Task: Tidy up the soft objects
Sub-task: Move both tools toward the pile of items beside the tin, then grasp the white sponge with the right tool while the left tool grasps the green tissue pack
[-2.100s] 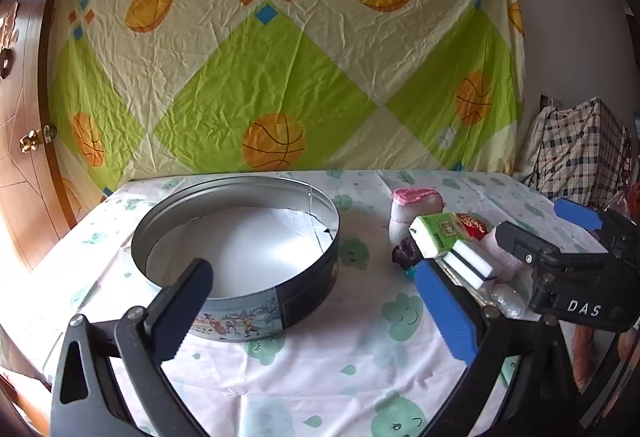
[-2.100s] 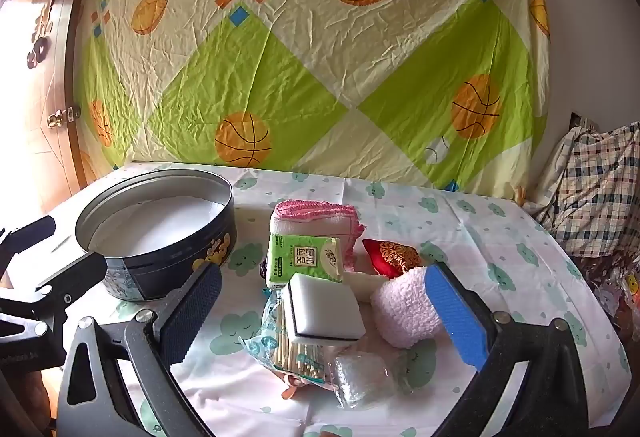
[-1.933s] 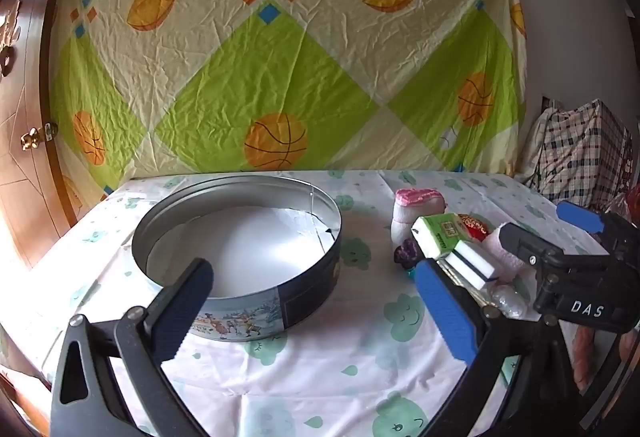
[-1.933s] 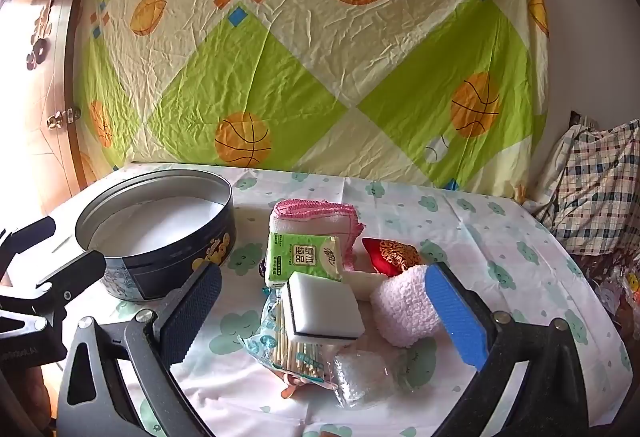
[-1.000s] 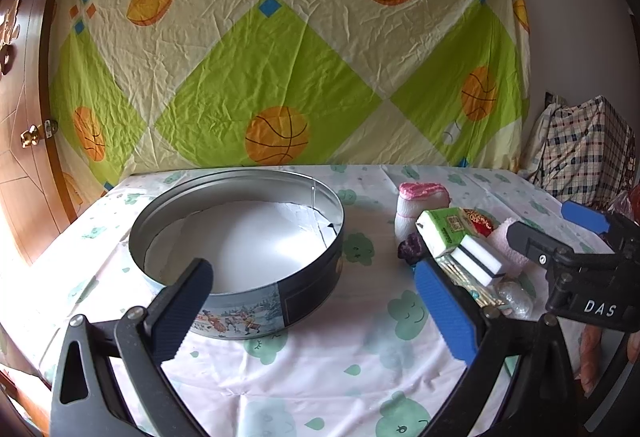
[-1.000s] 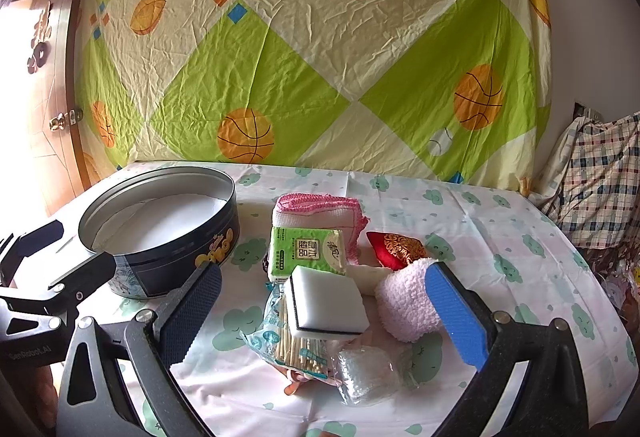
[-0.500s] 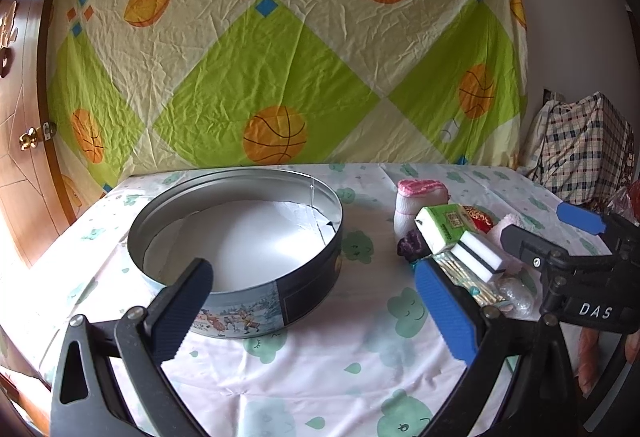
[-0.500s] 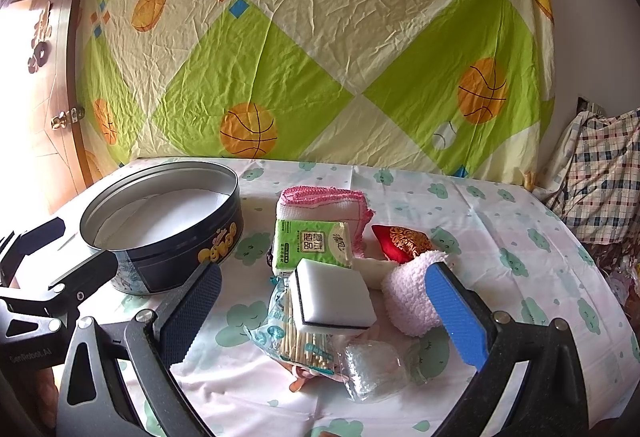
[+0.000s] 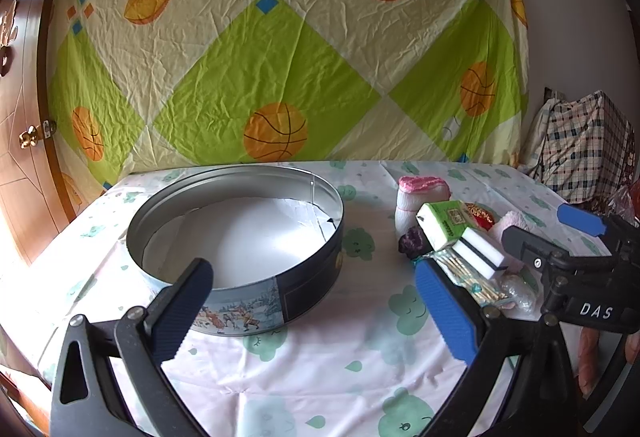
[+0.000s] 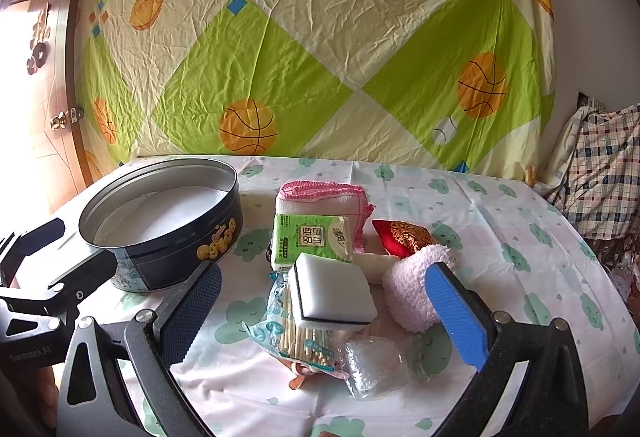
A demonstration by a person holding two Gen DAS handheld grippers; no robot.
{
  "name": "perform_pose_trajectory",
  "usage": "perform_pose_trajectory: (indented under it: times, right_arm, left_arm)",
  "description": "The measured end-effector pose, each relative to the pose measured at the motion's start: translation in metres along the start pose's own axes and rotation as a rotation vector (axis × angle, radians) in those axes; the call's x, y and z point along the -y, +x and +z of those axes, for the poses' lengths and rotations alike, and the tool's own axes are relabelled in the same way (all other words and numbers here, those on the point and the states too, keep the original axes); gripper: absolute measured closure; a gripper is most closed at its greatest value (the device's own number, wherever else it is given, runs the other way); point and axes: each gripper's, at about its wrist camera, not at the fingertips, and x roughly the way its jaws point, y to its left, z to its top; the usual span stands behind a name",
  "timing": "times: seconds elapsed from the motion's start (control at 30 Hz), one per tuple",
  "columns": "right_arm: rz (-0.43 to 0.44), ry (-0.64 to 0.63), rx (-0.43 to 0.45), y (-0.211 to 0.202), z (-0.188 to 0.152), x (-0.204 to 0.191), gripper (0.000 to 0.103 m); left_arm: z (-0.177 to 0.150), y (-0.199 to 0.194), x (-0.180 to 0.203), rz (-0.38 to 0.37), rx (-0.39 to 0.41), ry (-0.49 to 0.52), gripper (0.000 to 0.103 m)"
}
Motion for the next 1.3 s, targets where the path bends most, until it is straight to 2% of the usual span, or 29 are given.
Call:
perform_pose_trajectory:
  times: [0.53,0.73,0.93,1.1,1.2,1.3]
  right_arm:
    - [0.007,0.015,-0.008,0.005,-0.005,0.005,0.001]
    - [0.029,0.049,0.004,0.007,-0.011,0.020,0.001]
    - [0.028,0.091,-0.037,0.026,-0.019,0.042,0.001]
    - [0.084,0.105,-0.068,0.041,-0.022,0.044,0.001]
    - [0.114,0.106,-0.096,0.052,-0.022,0.041,0.005]
    - [0.124,0.118,-0.137,0.067,-0.023,0.043,0.014]
  left_arm:
    - [-0.006,0.004,0.002,0.001,-0.004,0.003,0.000]
    - [-0.011,0.016,0.011,-0.003,-0.011,0.012,0.000]
    - [-0.013,0.037,0.024,-0.029,-0.035,0.031,0.000]
    - [-0.014,0.049,0.030,-0.037,-0.052,0.039,0.000]
    - [-0.015,0.055,0.031,-0.035,-0.063,0.042,0.000]
    - [-0.014,0.058,0.032,-0.036,-0.067,0.044,0.000]
